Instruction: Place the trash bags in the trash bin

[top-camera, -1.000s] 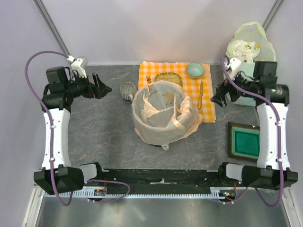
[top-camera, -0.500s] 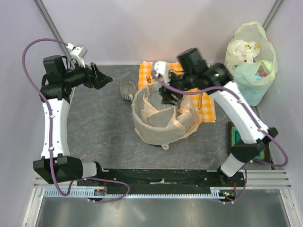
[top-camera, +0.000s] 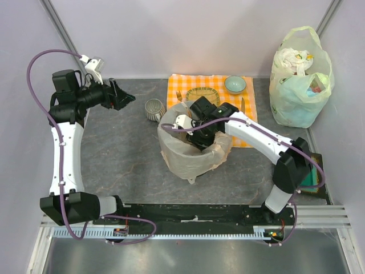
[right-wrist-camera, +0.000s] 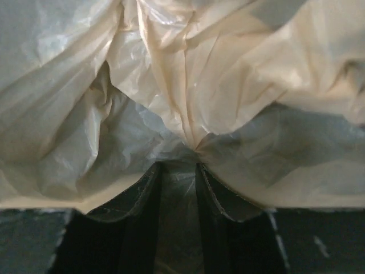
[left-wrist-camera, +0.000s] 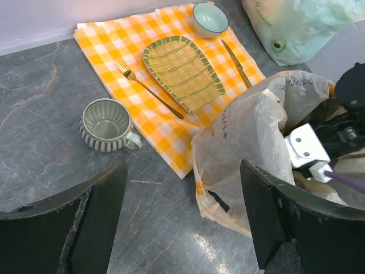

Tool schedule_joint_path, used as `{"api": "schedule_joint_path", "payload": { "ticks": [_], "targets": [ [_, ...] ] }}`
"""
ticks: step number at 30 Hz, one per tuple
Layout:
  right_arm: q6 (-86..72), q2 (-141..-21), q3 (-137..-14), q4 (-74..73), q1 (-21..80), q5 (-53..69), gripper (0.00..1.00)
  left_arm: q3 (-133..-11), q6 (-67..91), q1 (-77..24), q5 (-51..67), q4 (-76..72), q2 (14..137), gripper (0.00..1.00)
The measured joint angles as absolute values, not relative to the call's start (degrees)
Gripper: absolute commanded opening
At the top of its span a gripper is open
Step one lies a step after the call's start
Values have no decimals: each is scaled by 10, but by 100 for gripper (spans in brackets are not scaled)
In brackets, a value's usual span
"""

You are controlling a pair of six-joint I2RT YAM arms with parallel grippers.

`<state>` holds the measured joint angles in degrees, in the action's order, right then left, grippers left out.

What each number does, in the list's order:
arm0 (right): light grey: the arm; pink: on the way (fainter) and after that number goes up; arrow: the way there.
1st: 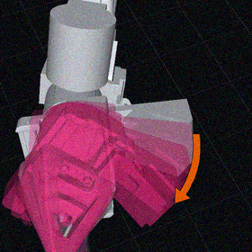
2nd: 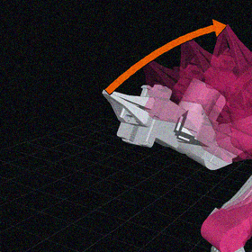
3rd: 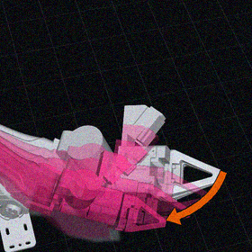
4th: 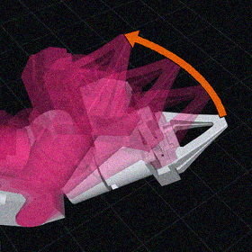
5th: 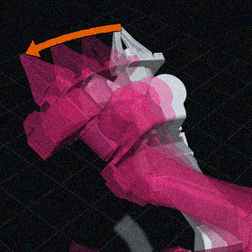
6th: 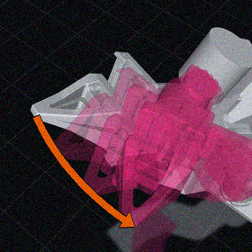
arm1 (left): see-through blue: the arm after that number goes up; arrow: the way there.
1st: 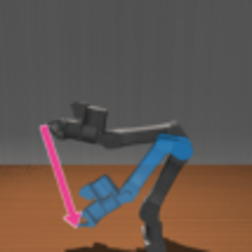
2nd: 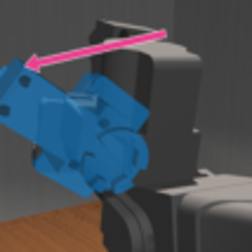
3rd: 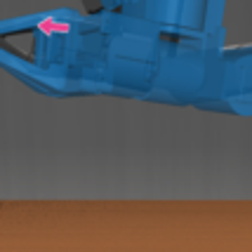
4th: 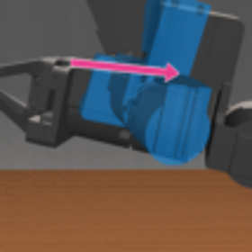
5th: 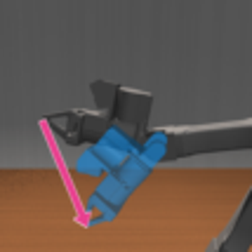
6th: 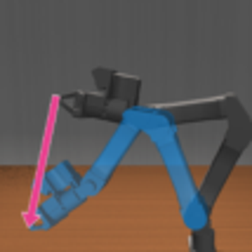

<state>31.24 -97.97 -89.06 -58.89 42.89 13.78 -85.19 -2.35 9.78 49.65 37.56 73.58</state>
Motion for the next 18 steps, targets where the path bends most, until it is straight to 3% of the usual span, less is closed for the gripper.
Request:
{"api": "schedule_joint_path", "payload": {
  "ticks": [18],
  "targets": [
    [308, -1062, -790, -458, 426, 149, 31, -853, -17, 98, 496, 376, 766, 85]
  ]
}}
